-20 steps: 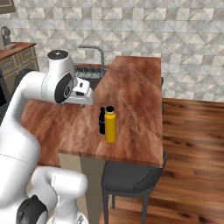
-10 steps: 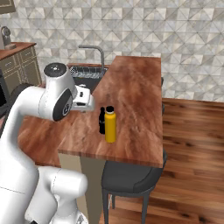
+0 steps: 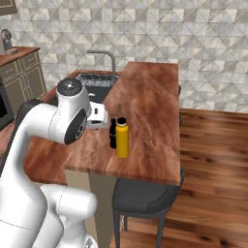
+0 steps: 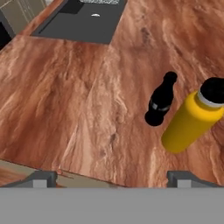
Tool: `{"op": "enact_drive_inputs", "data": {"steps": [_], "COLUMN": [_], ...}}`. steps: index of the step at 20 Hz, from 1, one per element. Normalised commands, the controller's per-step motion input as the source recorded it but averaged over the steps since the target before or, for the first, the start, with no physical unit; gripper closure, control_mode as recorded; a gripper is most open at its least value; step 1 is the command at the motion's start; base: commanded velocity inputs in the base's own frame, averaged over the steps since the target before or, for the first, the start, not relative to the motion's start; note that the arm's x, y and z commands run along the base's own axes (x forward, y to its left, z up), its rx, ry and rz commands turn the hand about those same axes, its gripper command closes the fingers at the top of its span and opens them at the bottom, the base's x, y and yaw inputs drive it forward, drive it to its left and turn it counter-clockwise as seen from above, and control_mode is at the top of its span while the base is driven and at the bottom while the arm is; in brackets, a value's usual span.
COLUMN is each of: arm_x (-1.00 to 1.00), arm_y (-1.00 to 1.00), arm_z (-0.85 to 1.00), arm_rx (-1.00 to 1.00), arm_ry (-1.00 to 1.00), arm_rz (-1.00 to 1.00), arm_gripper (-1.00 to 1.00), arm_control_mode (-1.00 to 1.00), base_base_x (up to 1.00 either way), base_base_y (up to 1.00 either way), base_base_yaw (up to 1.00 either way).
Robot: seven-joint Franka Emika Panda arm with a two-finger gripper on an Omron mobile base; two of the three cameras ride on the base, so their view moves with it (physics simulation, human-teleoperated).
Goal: Pick the water bottle, bottled drink from the counter and place them in the open cabinet.
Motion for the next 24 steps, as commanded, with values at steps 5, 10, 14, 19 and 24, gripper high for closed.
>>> {"op": "enact_drive_inputs", "data": {"steps": [5,10,14,19,24], "arm_x": [-0.08,-0.09,-0.09,-0.09,-0.06], "arm_y": [-0.22,-0.18,-0.18,-0.16,-0.12], "arm_z": [-0.02,-0.04,-0.03,-0.09,-0.19], "arm_rx": [0.0,0.0,0.0,0.03,0.01], "arm_ry": [0.02,0.0,0.0,-0.03,-0.14], "arm_rz": [0.18,0.17,0.22,0.18,0.15], "arm_gripper": [-1.0,-1.0,-1.0,-1.0,-1.0], "arm_control_mode": [-1.0,-1.0,-1.0,-1.0,-1.0], "base_base_x": [0.0,0.0,0.0,0.0,0.0], "base_base_y": [0.0,0.0,0.0,0.0,0.0], "base_base_yaw": [0.0,0.0,0.0,0.0,0.0]}}
